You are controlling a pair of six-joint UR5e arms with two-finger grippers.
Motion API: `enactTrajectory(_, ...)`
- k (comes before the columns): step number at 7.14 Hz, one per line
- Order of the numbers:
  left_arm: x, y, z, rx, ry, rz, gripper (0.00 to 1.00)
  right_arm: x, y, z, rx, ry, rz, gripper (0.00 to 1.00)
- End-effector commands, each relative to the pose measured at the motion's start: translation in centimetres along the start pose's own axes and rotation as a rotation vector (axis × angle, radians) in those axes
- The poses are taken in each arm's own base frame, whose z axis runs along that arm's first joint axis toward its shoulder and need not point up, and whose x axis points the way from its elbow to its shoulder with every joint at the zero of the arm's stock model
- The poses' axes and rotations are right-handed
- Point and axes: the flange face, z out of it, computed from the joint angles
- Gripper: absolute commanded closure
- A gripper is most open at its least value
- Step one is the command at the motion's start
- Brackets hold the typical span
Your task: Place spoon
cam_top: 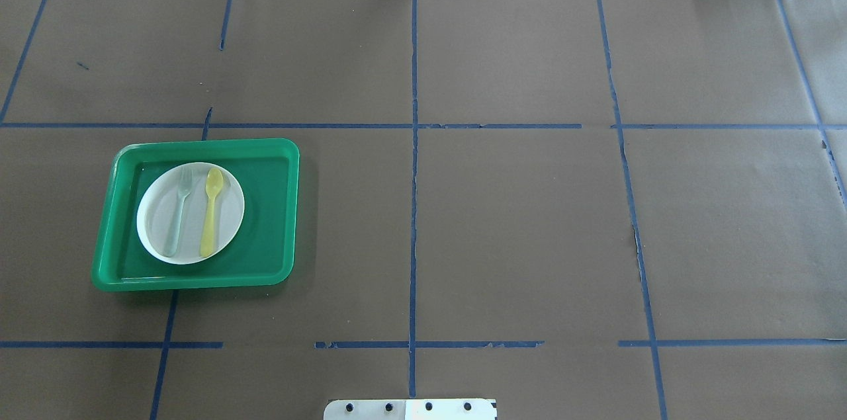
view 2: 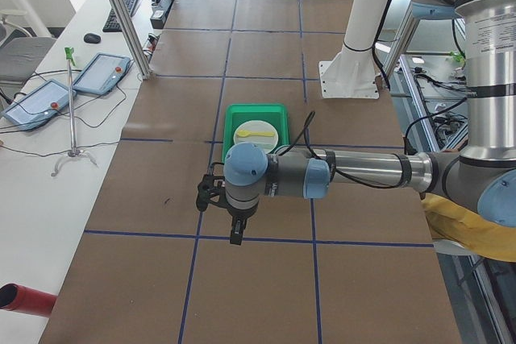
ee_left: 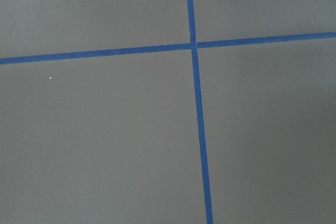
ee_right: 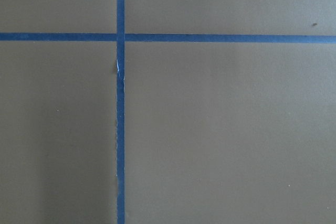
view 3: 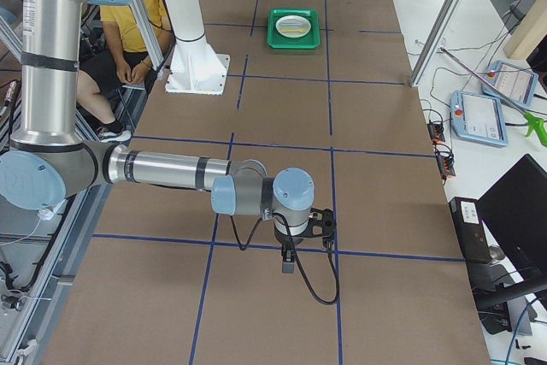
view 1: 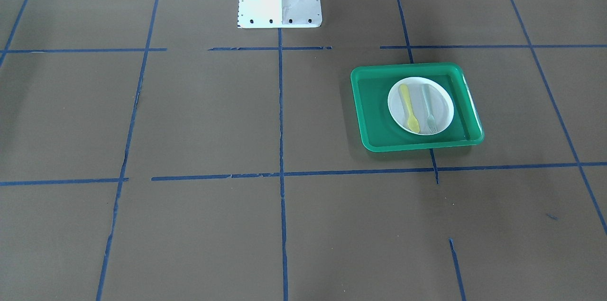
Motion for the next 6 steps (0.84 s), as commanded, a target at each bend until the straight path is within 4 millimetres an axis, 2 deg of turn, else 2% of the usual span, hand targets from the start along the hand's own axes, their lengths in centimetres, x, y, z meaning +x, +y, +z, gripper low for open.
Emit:
enactTrajectory(1, 10.3, -3.2, 2.1, -0.016, 0.031, 0.049, 0.00, 0.0, 0.0, 0.0, 0.000, 0.000, 0.000, 0.00)
enactTrajectory(2, 15.7, -4.3, 3.7, -0.038, 0.058, -0.005, 0.00, 0.0, 0.0, 0.0, 0.000, 0.000, 0.000, 0.00)
enactTrajectory(3, 22.4, -5.4, 5.8, -0.053, 0.077, -0.043, 0.00, 0.0, 0.0, 0.0, 0.001, 0.000, -0.001, 0.00)
enactTrajectory(4, 27.8, -5.9, 8.5, -0.011, 0.051, -0.064, 0.00, 0.0, 0.0, 0.0, 0.000, 0.000, 0.000, 0.00)
enactTrajectory(5, 32.8, -5.5, 11.7, -0.005, 0.071, -0.082, 0.00, 0.0, 0.0, 0.0, 0.000, 0.000, 0.000, 0.00)
enactTrajectory(6, 36.4, -6.1, 15.1, 0.004, 0.066, -0.113, 0.00, 0.0, 0.0, 0.0, 0.000, 0.000, 0.000, 0.00)
